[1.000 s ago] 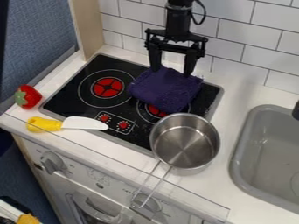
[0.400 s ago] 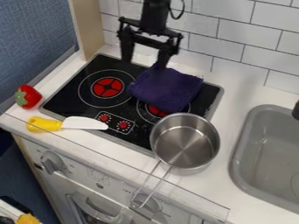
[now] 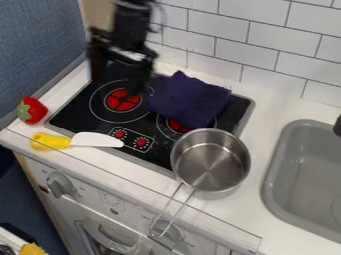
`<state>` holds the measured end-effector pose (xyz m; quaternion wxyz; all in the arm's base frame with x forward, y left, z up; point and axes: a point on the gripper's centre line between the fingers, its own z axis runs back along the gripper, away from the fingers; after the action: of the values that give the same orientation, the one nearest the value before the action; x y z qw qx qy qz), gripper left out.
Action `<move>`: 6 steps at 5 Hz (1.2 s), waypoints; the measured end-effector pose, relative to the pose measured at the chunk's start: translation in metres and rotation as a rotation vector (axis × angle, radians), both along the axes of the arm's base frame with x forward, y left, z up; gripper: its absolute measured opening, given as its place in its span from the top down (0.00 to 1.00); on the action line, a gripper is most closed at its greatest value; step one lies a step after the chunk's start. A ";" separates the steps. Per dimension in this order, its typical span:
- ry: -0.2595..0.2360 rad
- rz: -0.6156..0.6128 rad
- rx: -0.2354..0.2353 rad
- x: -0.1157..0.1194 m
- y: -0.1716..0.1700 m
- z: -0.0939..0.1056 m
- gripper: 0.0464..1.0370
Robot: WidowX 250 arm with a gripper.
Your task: Move the violet cloth to the upper right of the burner
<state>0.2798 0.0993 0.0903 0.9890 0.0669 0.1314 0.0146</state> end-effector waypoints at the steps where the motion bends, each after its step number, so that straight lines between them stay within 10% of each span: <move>1: -0.032 0.009 -0.008 -0.009 0.011 0.014 0.04; 3: -0.106 0.116 0.118 -0.017 0.047 0.023 0.04; 6: -0.189 -0.347 -0.033 0.013 0.077 0.021 0.04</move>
<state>0.2924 0.1761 0.1110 0.9855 0.0708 0.0246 -0.1520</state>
